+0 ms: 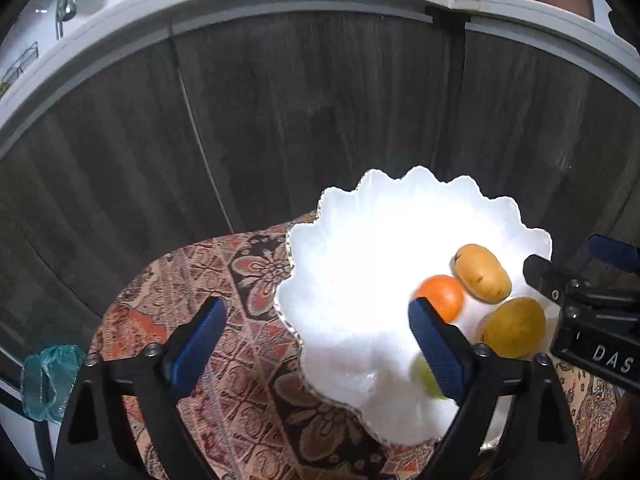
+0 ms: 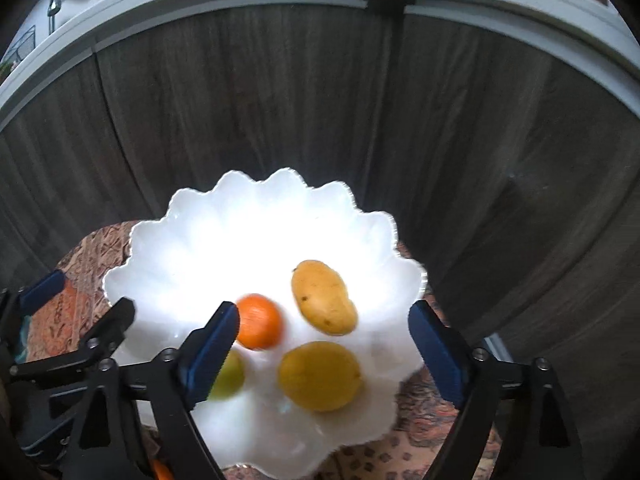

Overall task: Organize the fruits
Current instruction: 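Carry apple and mandarin into the white bowl and open both tools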

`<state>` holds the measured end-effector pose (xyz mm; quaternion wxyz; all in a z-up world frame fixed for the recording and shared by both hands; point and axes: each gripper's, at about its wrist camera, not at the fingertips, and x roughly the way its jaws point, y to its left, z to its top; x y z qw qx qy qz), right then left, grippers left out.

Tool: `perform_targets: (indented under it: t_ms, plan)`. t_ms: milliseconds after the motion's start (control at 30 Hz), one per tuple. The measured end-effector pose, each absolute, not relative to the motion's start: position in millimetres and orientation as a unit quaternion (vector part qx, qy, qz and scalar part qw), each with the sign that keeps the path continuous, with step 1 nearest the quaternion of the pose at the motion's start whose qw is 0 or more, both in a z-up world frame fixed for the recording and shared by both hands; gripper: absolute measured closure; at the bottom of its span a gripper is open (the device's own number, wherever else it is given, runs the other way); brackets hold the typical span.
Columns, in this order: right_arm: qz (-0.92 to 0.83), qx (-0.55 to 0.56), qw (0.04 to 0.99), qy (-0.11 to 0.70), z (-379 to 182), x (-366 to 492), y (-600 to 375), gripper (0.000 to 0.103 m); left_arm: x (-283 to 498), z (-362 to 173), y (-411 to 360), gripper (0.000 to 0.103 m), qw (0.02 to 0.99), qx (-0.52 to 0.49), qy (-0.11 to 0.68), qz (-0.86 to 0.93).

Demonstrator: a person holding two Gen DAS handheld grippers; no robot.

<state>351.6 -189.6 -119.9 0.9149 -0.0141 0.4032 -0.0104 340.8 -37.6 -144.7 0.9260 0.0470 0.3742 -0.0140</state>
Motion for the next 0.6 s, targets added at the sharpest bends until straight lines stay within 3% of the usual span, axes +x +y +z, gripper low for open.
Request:
perform_targets:
  t_ms: [600]
  plan:
    - [-0.022,-0.015,0.937,0.348,-56.1,274.9,-188.2,0.011,263.9,-87.4,-30.8,0.003,0.942,0.049,0.333,-0.005]
